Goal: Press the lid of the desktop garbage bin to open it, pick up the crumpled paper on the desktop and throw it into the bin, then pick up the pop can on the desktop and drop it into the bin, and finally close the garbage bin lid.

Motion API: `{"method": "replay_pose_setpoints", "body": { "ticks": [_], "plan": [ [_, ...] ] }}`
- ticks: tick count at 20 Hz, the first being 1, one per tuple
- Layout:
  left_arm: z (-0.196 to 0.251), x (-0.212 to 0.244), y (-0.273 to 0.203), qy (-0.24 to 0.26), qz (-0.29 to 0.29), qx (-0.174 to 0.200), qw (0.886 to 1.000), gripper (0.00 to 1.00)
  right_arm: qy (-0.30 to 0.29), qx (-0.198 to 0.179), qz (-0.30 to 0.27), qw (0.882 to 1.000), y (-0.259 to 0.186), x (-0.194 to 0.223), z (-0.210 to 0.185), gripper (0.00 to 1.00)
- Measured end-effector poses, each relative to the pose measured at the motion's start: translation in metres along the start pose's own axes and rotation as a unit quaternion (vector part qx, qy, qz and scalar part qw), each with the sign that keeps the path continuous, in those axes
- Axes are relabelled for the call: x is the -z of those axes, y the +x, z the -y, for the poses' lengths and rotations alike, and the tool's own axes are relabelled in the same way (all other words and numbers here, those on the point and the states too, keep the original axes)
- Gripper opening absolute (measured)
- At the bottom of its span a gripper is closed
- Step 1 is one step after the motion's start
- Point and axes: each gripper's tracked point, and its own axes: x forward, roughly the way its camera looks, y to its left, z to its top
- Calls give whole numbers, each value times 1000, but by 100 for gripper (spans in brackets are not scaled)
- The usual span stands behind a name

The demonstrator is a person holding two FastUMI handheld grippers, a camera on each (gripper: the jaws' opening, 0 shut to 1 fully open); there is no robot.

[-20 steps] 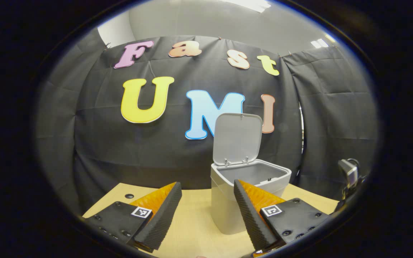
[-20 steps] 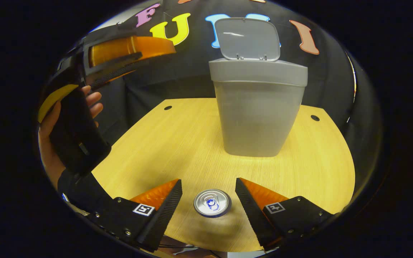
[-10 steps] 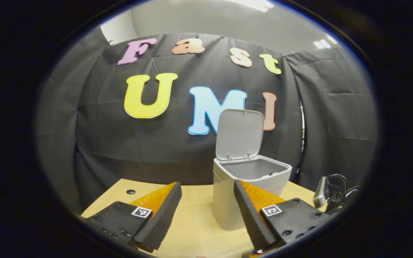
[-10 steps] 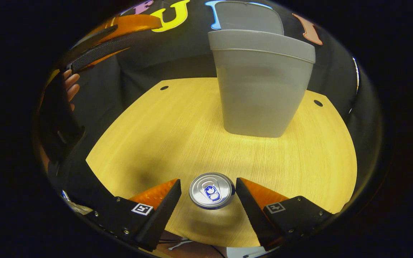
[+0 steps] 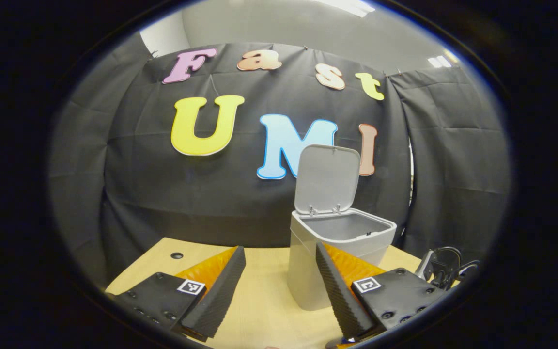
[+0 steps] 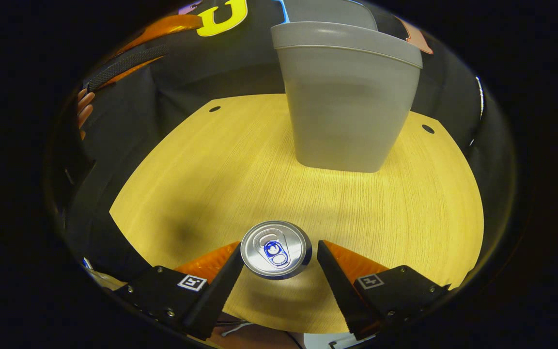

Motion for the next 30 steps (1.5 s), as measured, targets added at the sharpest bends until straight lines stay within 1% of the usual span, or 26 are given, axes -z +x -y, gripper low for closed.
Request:
{"method": "replay_pose_setpoints", "body": {
  "ticks": [1,2,3,9,11,12,15,18,21,24,30],
  "plan": [
    [-1,-1,1,0,-1,-1,1000,95,2,0,1,1000,0,0,1,97],
    [-1,0,1,0,-1,-2,1000,95,3,1,2,1000,1,-1,0,91],
    [-1,1,0,0,-1,-2,1000,95,5,1,2,1000,1,0,0,87],
    [2,0,1,2,1,1,1000,95,22,-2,4,1000,0,-1,0,87],
    [4,-1,0,3,1,1,1000,95,28,0,15,1000,-3,-4,2,87],
    [4,-2,1,3,2,2,1000,95,30,1,21,999,-5,-7,2,84],
    [5,-1,3,0,3,1,1000,95,39,0,40,998,-10,-14,4,85],
    [5,-3,2,-1,4,-1,1000,95,49,-2,62,997,-16,-30,8,84],
    [4,-2,3,-3,5,-6,1000,96,82,-28,84,993,-29,-46,2,84],
    [6,-3,3,-7,5,-7,1000,96,101,-42,116,987,-47,-64,5,84],
    [9,-4,3,-4,6,-9,1000,95,96,-33,186,977,-86,-112,21,84]
  ]
}}
